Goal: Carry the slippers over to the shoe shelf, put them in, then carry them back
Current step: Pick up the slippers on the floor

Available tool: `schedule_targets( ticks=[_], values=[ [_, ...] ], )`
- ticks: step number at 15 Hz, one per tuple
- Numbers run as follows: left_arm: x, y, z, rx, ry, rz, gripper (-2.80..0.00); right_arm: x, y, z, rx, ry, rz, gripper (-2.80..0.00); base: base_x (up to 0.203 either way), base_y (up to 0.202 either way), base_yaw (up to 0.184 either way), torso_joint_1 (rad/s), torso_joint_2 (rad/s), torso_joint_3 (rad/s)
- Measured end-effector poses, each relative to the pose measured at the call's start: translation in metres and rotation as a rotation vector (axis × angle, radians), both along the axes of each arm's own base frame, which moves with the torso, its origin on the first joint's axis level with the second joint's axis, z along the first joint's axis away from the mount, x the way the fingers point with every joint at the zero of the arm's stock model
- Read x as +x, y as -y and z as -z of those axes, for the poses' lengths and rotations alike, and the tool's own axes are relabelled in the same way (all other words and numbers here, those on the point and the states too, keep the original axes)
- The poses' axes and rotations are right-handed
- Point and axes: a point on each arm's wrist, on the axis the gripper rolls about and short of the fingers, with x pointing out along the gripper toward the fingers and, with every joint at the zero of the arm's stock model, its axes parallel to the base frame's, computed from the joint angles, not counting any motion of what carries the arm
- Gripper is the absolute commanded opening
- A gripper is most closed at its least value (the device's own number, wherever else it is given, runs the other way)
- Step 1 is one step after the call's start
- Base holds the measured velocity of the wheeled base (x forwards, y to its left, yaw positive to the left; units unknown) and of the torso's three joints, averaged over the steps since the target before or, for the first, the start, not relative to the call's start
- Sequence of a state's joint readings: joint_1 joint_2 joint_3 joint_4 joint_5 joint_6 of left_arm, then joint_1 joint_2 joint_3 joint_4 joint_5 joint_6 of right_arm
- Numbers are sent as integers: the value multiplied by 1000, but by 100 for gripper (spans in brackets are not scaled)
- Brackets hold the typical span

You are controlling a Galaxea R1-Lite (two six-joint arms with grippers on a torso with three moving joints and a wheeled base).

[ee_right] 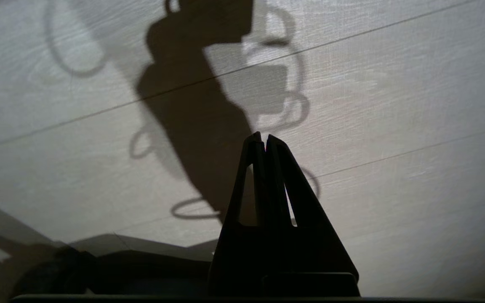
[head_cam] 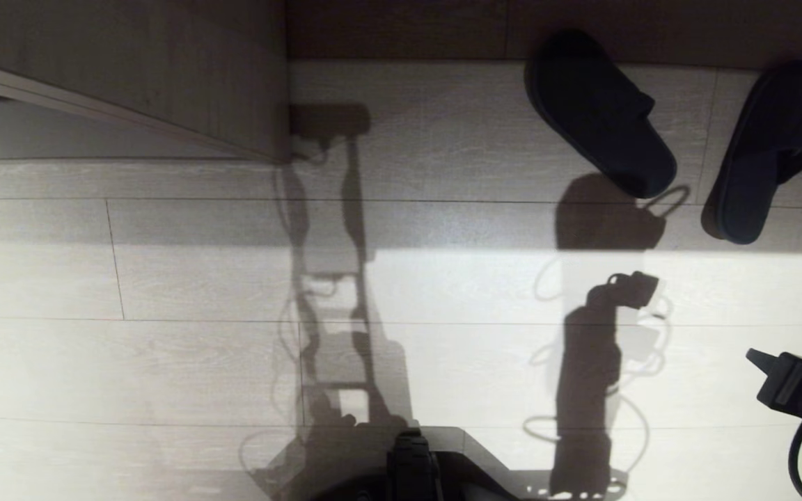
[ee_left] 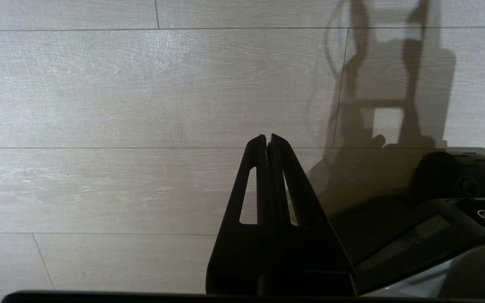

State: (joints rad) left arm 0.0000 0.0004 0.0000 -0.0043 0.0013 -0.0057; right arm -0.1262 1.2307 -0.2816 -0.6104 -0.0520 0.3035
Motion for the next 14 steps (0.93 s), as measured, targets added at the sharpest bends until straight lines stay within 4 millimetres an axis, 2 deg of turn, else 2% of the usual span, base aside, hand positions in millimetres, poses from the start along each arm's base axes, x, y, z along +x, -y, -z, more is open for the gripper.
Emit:
schedule_targets(
  ticks=[3, 5, 9, 14],
  values=[
    [0, 0, 0, 0, 0, 0, -280, 29, 8, -5, 163, 16, 81, -280, 0, 0, 0, 0, 0, 0],
    [0, 0, 0, 0, 0, 0, -280, 44, 9, -9, 204, 26, 88, -280, 0, 0, 0, 0, 0, 0],
    [0, 0, 0, 0, 0, 0, -280, 74, 3, -30, 172, 87, 20, -280, 0, 0, 0, 0, 0, 0],
    [0, 0, 0, 0, 0, 0, -280, 104, -14, -73, 64, 214, -86, -280, 0, 0, 0, 0, 0, 0]
  ],
)
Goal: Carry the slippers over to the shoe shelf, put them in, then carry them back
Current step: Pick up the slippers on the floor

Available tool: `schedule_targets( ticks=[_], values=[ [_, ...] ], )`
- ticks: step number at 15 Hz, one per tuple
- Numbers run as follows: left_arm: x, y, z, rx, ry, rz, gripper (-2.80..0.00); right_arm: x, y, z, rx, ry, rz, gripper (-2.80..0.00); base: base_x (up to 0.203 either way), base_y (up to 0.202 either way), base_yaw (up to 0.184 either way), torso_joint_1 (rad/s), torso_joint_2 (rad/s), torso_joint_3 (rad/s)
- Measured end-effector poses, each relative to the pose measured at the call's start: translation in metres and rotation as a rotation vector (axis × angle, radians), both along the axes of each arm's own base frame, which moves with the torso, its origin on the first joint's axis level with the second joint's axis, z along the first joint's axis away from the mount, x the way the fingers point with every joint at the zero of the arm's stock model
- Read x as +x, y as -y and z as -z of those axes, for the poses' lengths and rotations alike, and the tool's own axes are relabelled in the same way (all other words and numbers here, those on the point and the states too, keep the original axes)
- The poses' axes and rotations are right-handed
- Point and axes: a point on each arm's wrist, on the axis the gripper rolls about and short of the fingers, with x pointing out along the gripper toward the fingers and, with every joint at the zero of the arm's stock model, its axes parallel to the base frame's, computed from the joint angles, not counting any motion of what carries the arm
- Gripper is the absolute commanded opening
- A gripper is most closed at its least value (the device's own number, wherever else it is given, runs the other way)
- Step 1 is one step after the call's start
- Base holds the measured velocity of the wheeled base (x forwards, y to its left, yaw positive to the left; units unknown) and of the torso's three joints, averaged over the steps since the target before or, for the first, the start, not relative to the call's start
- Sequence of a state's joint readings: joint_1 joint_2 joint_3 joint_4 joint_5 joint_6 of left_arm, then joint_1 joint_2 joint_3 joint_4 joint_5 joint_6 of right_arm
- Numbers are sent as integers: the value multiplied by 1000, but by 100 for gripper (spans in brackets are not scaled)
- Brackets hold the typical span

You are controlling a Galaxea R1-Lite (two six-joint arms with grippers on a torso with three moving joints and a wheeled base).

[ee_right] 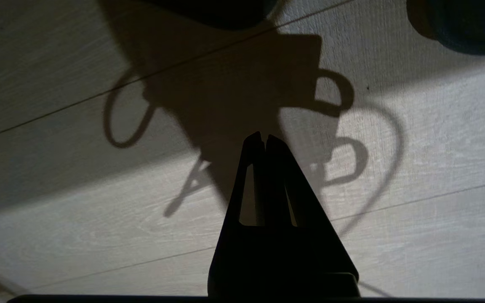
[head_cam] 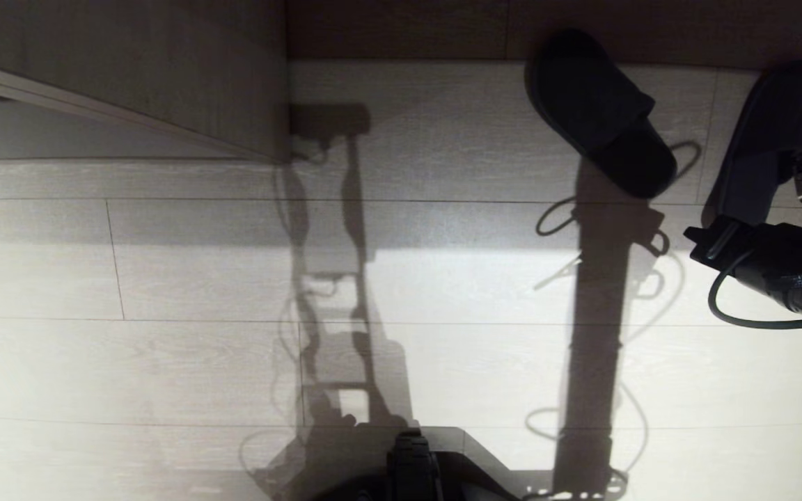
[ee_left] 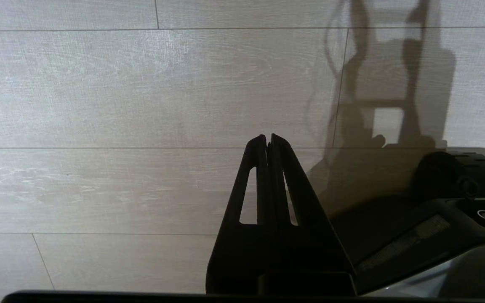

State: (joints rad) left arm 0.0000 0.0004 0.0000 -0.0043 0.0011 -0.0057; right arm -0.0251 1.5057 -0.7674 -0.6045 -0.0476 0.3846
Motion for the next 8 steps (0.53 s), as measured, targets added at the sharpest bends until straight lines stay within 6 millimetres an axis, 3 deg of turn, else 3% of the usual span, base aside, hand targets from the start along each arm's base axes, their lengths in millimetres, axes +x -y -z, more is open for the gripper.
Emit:
schedule_targets(
  ticks=[3, 6, 7, 8],
  values=[
    [0, 0, 0, 0, 0, 0, -280, 6, -8, -28, -21, 95, -27, -280, 0, 0, 0, 0, 0, 0],
    [0, 0, 0, 0, 0, 0, -280, 6, -13, -39, -23, 134, -43, -280, 0, 0, 0, 0, 0, 0],
    [0, 0, 0, 0, 0, 0, -280, 5, -14, -40, -26, 138, -46, 0, 0, 0, 0, 0, 0, 0],
    [0, 0, 0, 0, 0, 0, -280, 6, -15, -40, -33, 138, -49, 0, 0, 0, 0, 0, 0, 0]
  ],
)
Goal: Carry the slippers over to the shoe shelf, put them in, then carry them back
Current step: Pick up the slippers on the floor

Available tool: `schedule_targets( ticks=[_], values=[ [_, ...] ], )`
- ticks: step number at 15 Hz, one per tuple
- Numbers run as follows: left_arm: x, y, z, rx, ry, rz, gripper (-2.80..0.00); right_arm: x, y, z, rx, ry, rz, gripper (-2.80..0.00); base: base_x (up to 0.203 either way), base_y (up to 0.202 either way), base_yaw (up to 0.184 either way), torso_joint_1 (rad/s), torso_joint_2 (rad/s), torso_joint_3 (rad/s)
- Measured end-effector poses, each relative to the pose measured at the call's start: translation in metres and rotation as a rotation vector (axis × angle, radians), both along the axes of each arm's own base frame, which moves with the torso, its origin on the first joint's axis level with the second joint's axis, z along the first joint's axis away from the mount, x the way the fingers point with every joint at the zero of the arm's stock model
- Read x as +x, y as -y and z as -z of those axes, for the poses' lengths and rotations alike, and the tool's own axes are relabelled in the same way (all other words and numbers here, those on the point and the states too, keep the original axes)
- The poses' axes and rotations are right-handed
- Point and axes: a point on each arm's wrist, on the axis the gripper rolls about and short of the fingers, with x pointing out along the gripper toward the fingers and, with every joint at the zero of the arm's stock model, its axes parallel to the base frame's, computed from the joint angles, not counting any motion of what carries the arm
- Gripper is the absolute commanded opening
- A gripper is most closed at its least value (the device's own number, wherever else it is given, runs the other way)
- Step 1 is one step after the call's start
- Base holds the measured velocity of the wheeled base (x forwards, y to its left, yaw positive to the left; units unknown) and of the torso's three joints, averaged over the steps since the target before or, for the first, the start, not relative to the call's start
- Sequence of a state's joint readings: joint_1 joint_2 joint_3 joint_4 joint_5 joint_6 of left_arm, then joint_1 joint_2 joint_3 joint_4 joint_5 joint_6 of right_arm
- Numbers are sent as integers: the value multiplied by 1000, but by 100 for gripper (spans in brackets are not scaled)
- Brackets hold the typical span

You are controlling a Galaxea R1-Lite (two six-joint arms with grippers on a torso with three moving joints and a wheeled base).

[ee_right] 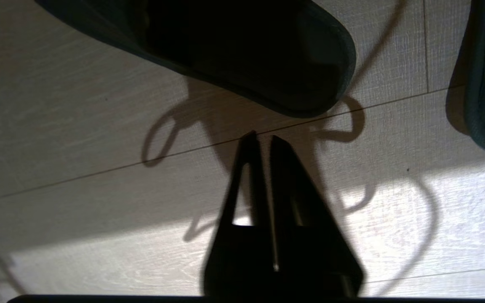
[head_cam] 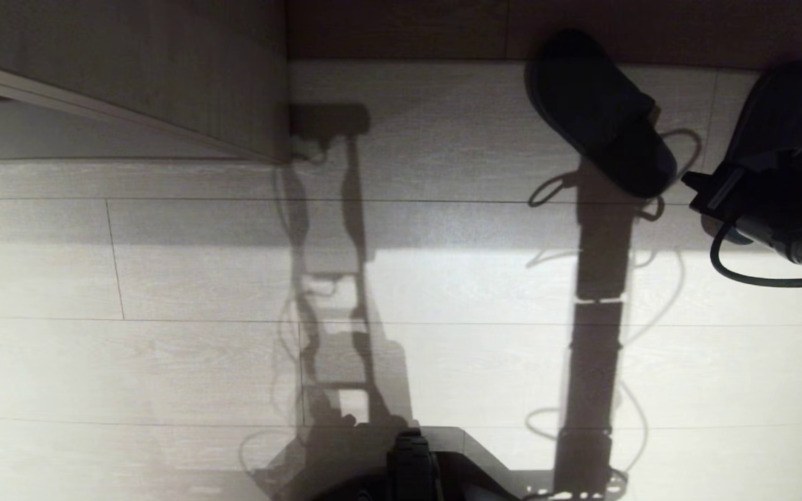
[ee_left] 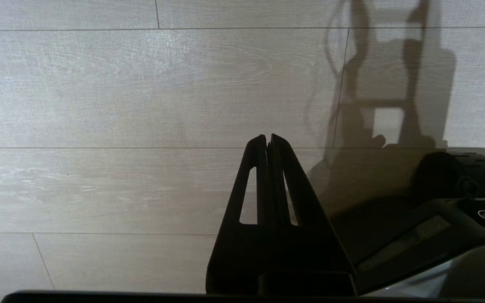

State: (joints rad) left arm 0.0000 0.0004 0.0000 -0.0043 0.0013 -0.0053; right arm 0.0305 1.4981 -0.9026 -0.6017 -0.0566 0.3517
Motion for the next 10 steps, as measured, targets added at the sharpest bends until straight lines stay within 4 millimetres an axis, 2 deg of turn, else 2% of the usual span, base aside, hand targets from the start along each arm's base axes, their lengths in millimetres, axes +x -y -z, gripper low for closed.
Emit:
schedule_targets(
  ticks=[6, 10],
  values=[
    [0, 0, 0, 0, 0, 0, -280, 5, -5, 0, -27, 5, -24, 0, 0, 0, 0, 0, 0, 0],
    [0, 0, 0, 0, 0, 0, -280, 17, -15, -8, -23, 31, -56, 0, 0, 0, 0, 0, 0, 0]
  ],
)
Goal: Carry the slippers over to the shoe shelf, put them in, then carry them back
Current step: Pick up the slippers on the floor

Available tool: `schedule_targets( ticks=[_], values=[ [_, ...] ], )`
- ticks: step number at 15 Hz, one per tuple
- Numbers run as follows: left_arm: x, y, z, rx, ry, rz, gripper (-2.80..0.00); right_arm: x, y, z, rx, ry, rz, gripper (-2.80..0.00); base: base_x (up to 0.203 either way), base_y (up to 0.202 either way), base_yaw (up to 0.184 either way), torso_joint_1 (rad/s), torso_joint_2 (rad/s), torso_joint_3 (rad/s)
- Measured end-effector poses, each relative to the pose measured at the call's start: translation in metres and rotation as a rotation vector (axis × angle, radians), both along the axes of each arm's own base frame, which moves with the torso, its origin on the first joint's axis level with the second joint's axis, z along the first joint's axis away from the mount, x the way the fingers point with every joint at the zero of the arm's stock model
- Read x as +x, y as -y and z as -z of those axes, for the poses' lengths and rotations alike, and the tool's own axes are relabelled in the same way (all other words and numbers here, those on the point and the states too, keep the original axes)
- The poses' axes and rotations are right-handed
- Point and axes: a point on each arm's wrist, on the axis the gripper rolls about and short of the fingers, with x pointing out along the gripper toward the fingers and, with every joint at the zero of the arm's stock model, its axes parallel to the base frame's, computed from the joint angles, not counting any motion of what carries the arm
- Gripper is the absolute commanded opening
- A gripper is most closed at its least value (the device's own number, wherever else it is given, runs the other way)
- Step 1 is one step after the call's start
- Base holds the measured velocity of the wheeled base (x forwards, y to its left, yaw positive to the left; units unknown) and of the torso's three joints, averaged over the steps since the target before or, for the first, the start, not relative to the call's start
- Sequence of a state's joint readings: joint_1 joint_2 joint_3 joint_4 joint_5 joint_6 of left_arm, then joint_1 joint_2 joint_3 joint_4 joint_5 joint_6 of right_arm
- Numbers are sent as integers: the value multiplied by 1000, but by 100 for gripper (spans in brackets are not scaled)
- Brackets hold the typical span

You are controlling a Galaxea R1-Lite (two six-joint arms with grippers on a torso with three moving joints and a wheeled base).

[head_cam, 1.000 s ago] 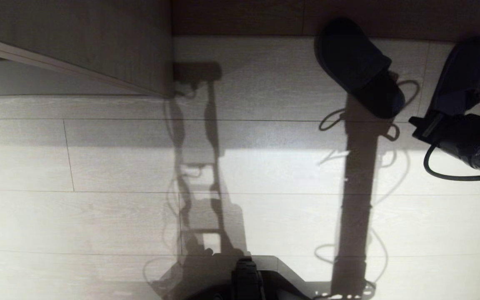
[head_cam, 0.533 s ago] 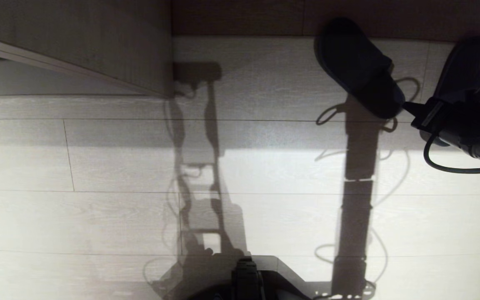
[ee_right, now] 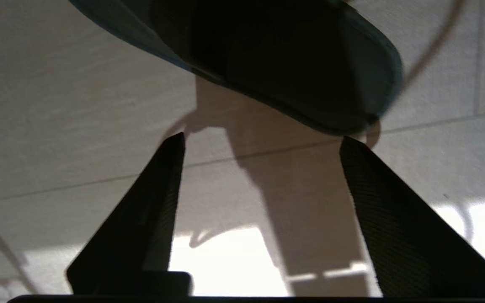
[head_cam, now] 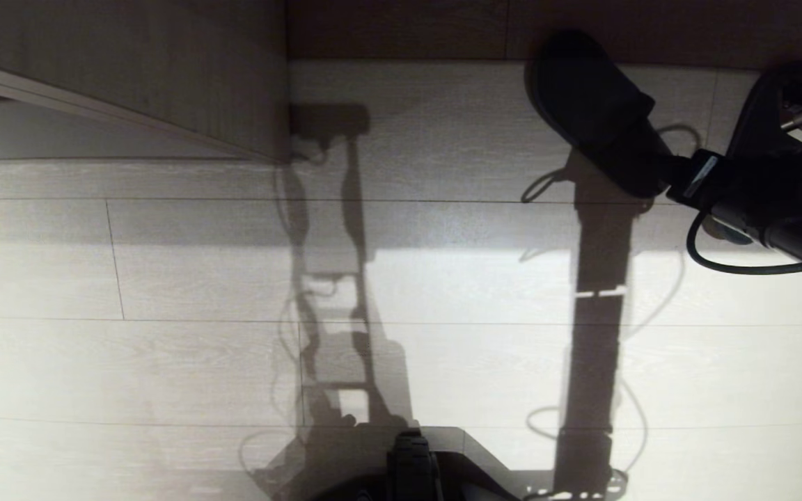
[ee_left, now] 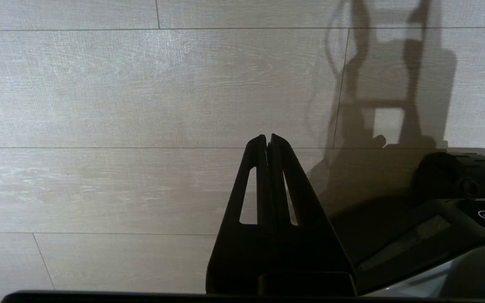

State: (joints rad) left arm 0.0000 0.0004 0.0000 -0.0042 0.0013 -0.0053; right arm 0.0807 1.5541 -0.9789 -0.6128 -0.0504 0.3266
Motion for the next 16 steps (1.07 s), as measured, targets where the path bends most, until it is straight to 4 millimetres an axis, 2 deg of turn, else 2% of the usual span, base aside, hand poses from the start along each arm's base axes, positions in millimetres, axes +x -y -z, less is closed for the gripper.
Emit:
schedule_targets(
  ticks=[9, 16],
  values=[
    [0, 0, 0, 0, 0, 0, -280, 30, -8, -7, 0, 30, -21, 0, 0, 0, 0, 0, 0, 0],
    [0, 0, 0, -1, 0, 0, -280, 55, -22, -23, 2, 91, -56, 0, 0, 0, 0, 0, 0, 0]
  ],
)
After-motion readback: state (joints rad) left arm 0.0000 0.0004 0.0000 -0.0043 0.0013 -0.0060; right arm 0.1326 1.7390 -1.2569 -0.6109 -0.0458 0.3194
